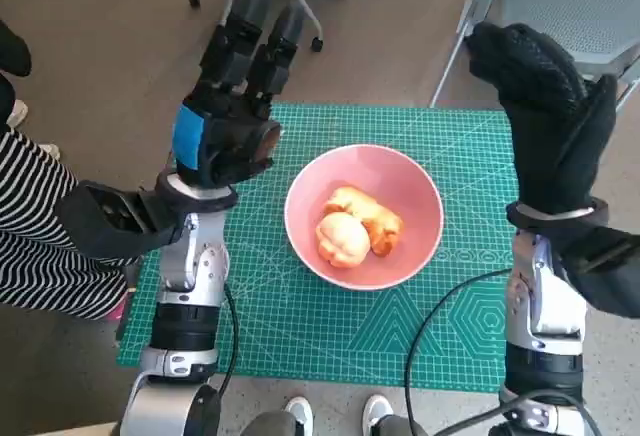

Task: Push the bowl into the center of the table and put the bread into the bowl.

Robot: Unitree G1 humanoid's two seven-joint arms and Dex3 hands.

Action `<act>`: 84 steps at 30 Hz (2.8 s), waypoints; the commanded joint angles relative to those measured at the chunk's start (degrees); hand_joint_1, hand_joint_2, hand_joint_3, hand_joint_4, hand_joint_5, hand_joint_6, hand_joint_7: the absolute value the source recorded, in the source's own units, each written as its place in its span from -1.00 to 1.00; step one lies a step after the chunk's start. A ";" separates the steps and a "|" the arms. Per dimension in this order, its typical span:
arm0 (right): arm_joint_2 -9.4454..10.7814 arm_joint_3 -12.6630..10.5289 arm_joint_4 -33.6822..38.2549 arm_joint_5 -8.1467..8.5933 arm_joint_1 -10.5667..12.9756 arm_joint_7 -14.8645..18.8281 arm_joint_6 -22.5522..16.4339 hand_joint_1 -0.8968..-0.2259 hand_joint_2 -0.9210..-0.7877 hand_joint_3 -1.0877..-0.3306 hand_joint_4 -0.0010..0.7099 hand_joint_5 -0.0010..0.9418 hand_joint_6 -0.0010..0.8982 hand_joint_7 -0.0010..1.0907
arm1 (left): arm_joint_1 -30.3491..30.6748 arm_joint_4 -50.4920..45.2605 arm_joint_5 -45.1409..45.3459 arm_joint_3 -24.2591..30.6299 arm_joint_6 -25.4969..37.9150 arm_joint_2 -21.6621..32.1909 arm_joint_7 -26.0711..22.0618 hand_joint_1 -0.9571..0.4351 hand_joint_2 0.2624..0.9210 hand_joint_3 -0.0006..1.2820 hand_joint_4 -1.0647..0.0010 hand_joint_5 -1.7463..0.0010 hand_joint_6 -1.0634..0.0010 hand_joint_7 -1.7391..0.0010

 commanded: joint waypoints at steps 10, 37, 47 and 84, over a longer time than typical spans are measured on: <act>-0.29 0.24 1.22 -0.92 -0.08 0.23 0.18 -0.44 -1.00 0.17 -0.38 -1.00 -0.71 -0.05 | 0.62 1.47 1.20 0.31 -2.78 -0.79 -0.44 -0.58 1.00 -0.43 0.91 0.98 0.77 0.97; -0.10 -0.31 3.73 -1.00 0.58 0.00 -1.07 -0.39 -1.00 0.14 -0.40 -1.00 -0.73 -0.01 | 0.24 2.68 3.34 -0.71 -4.54 -0.77 -0.95 -0.60 1.00 -0.41 0.93 0.99 0.82 0.98; 0.13 -0.39 4.38 -1.30 1.62 -0.10 -2.26 -0.36 -1.00 0.14 -0.39 -0.99 -0.71 0.00 | 0.66 1.87 3.25 -1.64 -3.41 -1.08 -1.43 -0.56 1.00 -0.64 0.92 0.99 0.80 0.96; -0.02 0.34 6.17 -1.04 3.24 0.80 -4.41 -0.34 -1.00 0.07 -0.37 -0.99 -0.76 -0.01 | 3.83 -4.90 4.10 -3.78 -2.04 -2.96 2.77 0.49 0.24 0.09 0.75 0.84 1.00 0.36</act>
